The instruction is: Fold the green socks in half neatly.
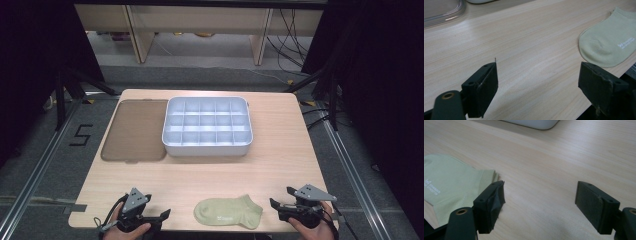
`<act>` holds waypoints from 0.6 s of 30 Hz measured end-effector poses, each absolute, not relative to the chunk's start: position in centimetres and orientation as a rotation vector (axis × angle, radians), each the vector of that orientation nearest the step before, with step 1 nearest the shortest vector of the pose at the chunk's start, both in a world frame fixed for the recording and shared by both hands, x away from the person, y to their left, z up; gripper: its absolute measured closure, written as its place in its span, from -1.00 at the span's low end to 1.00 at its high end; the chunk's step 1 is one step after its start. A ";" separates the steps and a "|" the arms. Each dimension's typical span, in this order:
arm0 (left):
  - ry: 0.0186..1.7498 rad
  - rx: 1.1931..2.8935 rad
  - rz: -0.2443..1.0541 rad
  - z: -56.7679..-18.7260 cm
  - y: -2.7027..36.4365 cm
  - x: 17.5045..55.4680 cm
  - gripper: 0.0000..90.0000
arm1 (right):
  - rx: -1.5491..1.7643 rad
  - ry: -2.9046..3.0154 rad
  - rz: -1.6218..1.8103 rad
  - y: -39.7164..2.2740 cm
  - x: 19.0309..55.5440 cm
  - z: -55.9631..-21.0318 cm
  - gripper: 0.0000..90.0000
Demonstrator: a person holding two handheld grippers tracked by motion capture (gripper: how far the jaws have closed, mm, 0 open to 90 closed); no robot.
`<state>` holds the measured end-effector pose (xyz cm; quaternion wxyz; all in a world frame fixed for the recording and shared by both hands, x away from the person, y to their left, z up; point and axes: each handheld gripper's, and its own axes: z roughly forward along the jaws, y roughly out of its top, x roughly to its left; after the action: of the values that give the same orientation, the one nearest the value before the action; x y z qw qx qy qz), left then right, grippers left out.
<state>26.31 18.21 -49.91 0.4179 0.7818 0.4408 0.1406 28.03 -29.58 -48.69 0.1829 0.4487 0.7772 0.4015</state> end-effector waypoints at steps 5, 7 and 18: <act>1.124 1.934 0.335 -50.0 18.0 26.3 -0.65 | 1.233 2.207 1.155 -29.3 28.1 -48.7 -0.42; 1.126 1.926 0.325 -50.0 18.0 26.3 -0.65 | 1.237 2.207 1.159 -29.3 28.1 -48.7 -0.41; 1.054 1.966 0.228 -49.8 14.7 27.0 -0.48 | 1.217 2.231 1.174 -28.7 28.1 -48.7 -0.32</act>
<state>26.98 14.67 -49.76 0.4346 0.7896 0.4233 0.0915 28.06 -28.72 -48.69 0.1703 0.4285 0.7852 0.4134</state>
